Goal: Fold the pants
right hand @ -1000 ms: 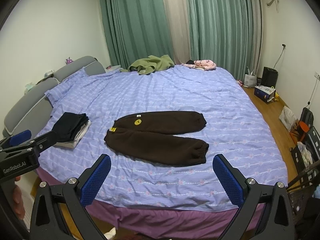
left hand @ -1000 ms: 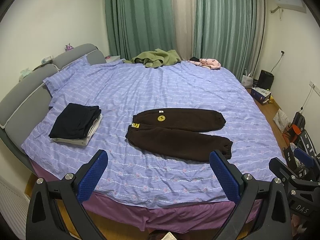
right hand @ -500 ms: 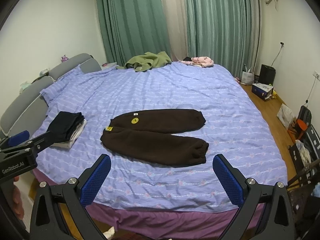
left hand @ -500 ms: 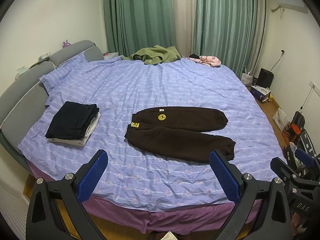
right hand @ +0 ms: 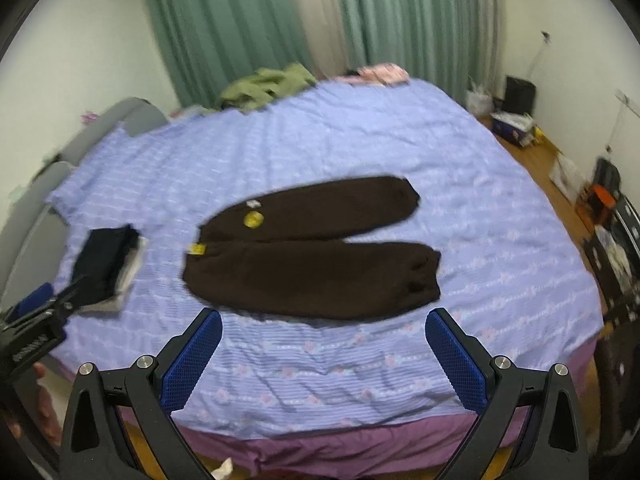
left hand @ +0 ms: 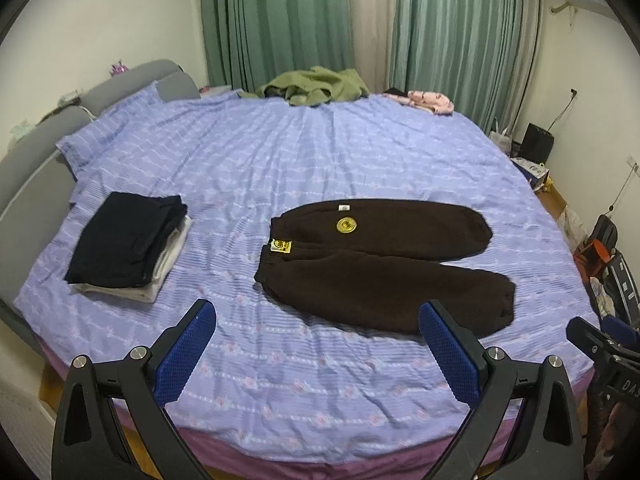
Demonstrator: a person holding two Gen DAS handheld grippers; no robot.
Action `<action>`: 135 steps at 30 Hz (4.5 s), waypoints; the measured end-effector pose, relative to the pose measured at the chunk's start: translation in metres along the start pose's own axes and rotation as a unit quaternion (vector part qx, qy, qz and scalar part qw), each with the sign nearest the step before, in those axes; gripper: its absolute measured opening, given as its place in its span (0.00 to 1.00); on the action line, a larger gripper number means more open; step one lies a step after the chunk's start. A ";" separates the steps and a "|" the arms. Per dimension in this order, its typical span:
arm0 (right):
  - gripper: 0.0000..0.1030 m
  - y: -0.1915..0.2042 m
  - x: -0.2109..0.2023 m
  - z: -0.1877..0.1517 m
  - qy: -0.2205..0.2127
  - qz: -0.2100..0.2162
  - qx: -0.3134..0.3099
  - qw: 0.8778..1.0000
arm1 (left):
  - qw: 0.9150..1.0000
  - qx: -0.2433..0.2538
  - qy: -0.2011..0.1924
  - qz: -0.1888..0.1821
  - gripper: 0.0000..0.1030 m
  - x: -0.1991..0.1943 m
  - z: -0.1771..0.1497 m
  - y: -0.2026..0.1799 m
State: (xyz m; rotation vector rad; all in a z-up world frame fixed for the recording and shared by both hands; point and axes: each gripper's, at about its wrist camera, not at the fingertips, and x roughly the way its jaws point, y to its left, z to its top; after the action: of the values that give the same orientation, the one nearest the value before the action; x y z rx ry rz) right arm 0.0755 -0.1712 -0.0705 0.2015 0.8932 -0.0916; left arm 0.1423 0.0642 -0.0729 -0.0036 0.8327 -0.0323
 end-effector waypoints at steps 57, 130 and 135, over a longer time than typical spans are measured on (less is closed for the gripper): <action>0.17 -0.069 0.256 -0.051 0.210 -0.083 0.134 0.965 | 0.968 -0.080 0.230 -0.057 0.21 0.289 -0.068 0.026; 0.77 -0.106 0.288 0.148 0.002 -0.105 0.010 0.994 | 0.910 0.318 0.099 -0.245 0.84 0.351 0.161 -0.141; 0.77 -0.132 0.333 0.167 0.019 -0.066 -0.026 0.997 | 0.893 0.347 0.139 -0.252 0.84 0.390 0.150 -0.165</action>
State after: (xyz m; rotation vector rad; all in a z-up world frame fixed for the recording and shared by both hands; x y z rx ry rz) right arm 0.3897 -0.3340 -0.2465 0.0966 0.9459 -0.1872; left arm 0.5116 -0.1142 -0.2577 0.4705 1.0505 -0.8400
